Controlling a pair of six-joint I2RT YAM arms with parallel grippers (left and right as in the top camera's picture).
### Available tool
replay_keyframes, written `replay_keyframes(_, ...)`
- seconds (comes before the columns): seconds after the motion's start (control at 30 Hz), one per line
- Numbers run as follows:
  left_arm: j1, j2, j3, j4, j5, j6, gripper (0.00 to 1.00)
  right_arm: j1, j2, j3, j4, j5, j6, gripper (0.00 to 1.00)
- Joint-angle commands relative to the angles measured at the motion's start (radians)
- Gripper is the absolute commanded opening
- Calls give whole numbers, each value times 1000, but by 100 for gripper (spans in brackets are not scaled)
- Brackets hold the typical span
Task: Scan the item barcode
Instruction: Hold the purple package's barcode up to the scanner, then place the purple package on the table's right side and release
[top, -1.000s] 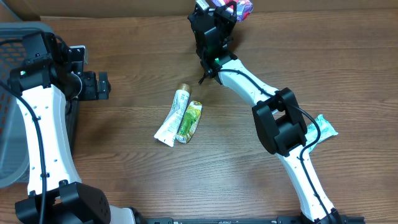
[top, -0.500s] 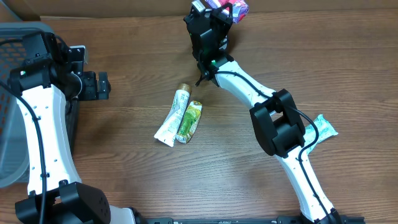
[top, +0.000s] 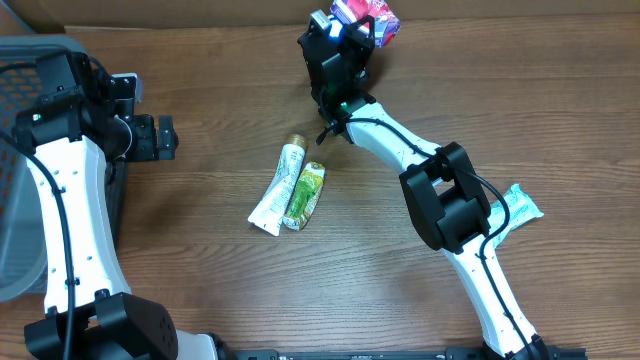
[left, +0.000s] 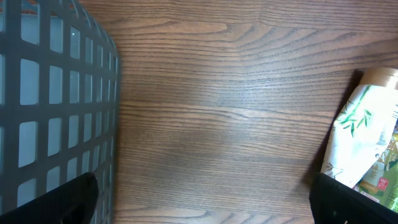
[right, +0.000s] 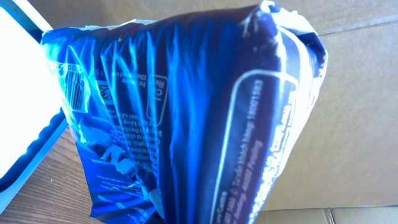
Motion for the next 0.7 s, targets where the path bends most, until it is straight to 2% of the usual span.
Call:
replay_keyframes(0.0, 4, -11, -5, 0, 3, 26, 99, 3, -13, 0, 14, 15, 21, 4)
replay_keyframes(0.23, 4, -11, -5, 0, 3, 26, 100, 13, -13, 0, 24, 29, 21, 4)
replay_keyframes(0.4, 4, -11, -5, 0, 3, 26, 100, 44, -23, 0, 150, 71, -44, 4)
replay_keyframes(0.67, 4, -11, -5, 0, 3, 26, 99, 58, -263, 0, 71, 108, 21, 4)
